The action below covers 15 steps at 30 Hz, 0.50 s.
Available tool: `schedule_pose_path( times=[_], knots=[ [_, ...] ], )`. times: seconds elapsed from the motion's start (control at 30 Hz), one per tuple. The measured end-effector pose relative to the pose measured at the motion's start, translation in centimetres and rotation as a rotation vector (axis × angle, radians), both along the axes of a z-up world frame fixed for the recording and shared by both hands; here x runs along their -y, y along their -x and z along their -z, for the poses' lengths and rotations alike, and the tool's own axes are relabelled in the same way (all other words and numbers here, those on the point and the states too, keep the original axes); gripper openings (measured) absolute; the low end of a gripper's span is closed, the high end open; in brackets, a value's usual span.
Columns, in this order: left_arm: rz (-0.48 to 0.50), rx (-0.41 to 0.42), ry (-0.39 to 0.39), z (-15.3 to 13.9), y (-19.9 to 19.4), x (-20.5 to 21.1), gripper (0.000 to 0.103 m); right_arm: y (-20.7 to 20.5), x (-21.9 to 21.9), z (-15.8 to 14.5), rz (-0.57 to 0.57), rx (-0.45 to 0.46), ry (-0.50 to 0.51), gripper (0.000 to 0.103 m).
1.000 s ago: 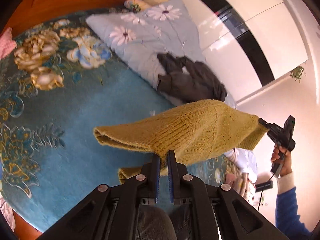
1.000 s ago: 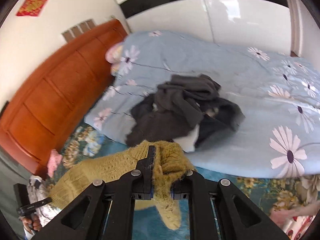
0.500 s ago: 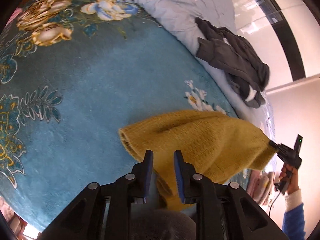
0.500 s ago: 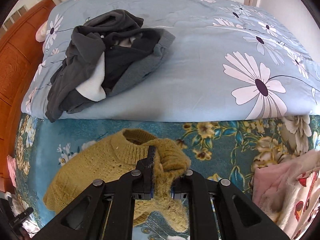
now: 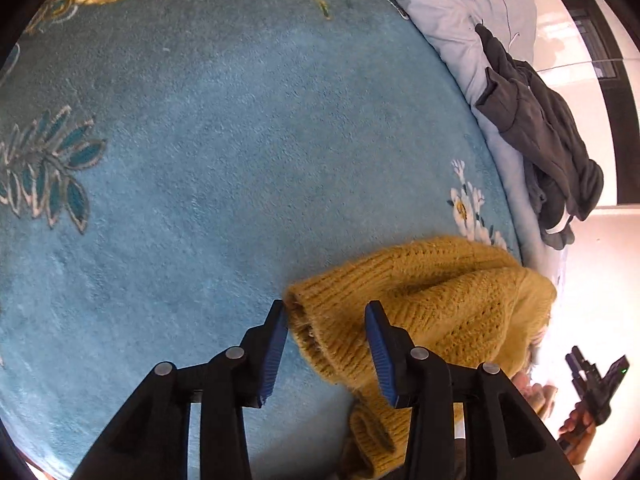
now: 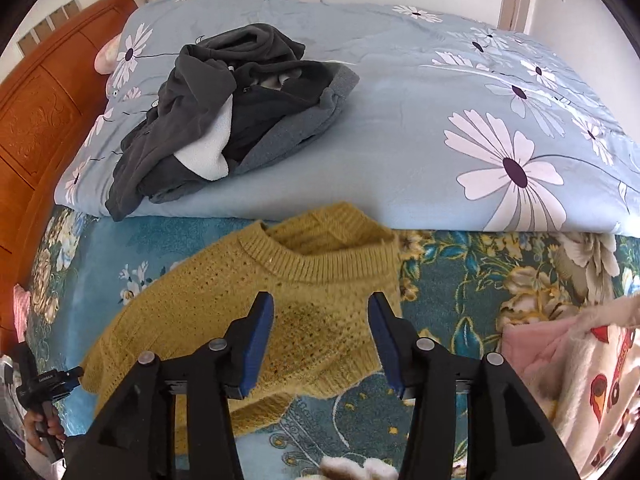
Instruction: Fold clothes
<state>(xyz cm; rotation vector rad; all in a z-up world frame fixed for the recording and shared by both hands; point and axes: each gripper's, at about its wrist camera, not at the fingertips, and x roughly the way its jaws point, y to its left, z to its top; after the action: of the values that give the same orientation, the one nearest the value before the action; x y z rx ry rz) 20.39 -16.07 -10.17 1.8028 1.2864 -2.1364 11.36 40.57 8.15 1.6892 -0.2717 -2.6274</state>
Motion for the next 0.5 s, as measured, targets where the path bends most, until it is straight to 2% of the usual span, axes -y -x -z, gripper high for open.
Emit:
schedule_pose_path(
  times=[0.07, 0.13, 0.17, 0.3, 0.5],
  knots=[
    [0.000, -0.008, -0.019, 0.1, 0.0, -0.2, 0.040, -1.6, -0.1, 0.5, 0.011, 0.012, 0.033, 0.050],
    [0.007, -0.022, -0.022, 0.0, 0.0, -0.3, 0.025, -3.4, 0.0, 1.4, 0.018, 0.033, 0.097, 0.050],
    [0.013, -0.034, -0.016, -0.3, 0.0, -0.4, 0.011, -4.2, 0.1, 2.0, 0.018, 0.048, 0.135, 0.050],
    [0.027, -0.079, 0.027, -1.9, -0.1, -0.6, 0.010, -7.0, 1.1, 6.2, 0.028, 0.132, 0.251, 0.050],
    [0.032, -0.078, 0.017, -2.4, 0.1, -0.3, 0.010, -8.5, 2.6, 13.1, 0.122, 0.254, 0.463, 0.050]
  ],
)
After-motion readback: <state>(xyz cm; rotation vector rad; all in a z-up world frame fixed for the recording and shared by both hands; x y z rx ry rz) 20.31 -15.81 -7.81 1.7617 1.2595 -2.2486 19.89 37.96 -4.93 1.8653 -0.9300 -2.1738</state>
